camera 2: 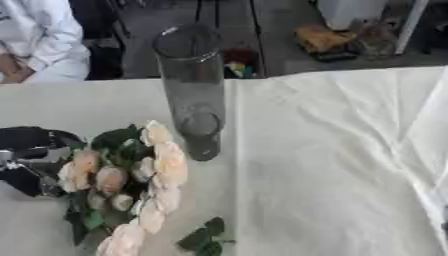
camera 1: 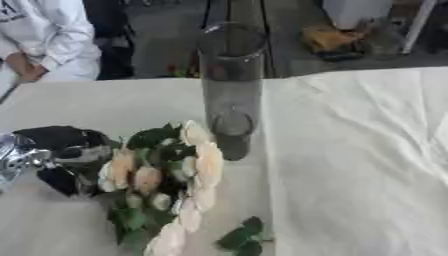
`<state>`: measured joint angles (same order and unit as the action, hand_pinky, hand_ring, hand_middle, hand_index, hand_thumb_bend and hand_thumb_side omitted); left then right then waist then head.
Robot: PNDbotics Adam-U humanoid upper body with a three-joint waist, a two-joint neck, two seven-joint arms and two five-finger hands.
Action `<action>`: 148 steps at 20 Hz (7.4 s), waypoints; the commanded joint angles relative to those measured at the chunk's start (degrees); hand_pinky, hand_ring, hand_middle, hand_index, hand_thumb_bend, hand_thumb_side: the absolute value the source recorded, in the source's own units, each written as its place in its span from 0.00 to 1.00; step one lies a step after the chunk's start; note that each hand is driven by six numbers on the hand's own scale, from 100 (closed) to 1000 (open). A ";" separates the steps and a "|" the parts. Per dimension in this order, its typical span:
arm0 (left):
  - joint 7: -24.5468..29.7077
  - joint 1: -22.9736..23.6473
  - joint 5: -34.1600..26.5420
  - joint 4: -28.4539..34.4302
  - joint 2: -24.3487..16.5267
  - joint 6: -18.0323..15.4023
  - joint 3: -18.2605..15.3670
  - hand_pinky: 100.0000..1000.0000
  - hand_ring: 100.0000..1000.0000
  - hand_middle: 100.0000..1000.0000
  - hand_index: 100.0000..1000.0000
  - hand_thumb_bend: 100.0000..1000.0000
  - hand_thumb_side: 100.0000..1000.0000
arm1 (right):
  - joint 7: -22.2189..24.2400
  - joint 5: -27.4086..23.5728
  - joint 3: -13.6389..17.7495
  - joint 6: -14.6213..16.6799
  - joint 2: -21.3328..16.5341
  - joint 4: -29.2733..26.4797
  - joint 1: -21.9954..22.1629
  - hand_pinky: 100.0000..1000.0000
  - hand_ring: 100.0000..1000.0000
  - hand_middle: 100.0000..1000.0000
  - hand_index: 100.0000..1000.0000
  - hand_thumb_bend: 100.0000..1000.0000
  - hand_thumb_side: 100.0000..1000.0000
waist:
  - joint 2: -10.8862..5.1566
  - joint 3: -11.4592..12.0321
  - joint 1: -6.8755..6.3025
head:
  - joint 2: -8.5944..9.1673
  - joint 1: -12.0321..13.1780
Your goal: Arrange flowers into the vase.
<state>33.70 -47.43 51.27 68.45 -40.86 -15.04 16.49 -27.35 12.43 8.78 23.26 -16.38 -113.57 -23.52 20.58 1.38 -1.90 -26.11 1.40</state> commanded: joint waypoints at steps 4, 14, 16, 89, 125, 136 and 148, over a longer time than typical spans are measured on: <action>-3.36 -0.44 0.30 -1.65 0.18 -0.48 -0.16 0.67 0.69 0.70 0.81 0.35 0.42 | -0.13 -0.33 0.10 -0.08 -0.51 -1.02 -0.55 0.66 0.54 0.47 0.78 0.00 0.93 | -0.67 -0.26 0.19 | 0.77 0.25; -5.14 -0.30 -2.41 -2.50 0.65 -1.12 0.33 0.55 0.43 0.54 0.69 0.34 0.41 | -0.19 -0.33 0.18 -0.51 -0.41 -1.02 -0.24 0.66 0.55 0.46 0.78 0.00 0.93 | -0.71 -0.32 0.09 | 0.82 0.39; -5.14 -0.35 -3.00 -2.39 0.66 -1.08 0.31 0.53 0.41 0.53 0.68 0.33 0.40 | -0.13 -0.33 0.20 -0.63 -0.37 -1.02 -0.18 0.66 0.55 0.46 0.78 0.00 0.93 | -0.72 -0.31 0.07 | 0.82 0.39; -35.17 3.61 -16.45 13.36 -4.65 4.16 -3.04 0.00 0.00 0.00 0.00 0.00 0.34 | -0.39 -0.79 0.94 -2.46 0.09 -1.02 1.35 0.68 0.55 0.45 0.78 0.00 0.91 | -1.21 0.14 0.23 | 1.01 0.01; -32.89 1.88 -28.35 21.83 -3.86 15.66 -7.01 0.00 0.00 0.00 0.00 0.00 0.66 | -1.11 -1.67 1.06 -2.88 0.07 -1.02 1.64 0.68 0.55 0.44 0.79 0.00 0.90 | -1.40 0.20 -0.34 | 1.16 0.60; -37.94 -0.30 -30.47 24.51 -2.91 20.33 -9.50 0.00 0.00 0.00 0.00 0.00 0.63 | -1.02 -1.79 1.05 -2.95 -0.03 -1.02 1.97 0.69 0.55 0.44 0.79 0.00 0.90 | -1.65 0.30 -0.54 | 0.79 0.38; -46.78 -6.95 -40.52 24.57 -1.06 26.33 -10.97 0.00 0.00 0.00 0.00 0.00 0.65 | -0.45 -2.49 0.72 -3.15 -0.67 -1.02 2.42 0.69 0.55 0.44 0.79 0.00 0.90 | -2.11 0.26 -0.98 | -0.64 -0.09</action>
<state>-12.02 -53.03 11.92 92.33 -40.80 11.02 6.54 -27.88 10.52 9.48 20.22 -15.82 -113.57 -20.74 20.08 1.63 -2.83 -26.23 1.38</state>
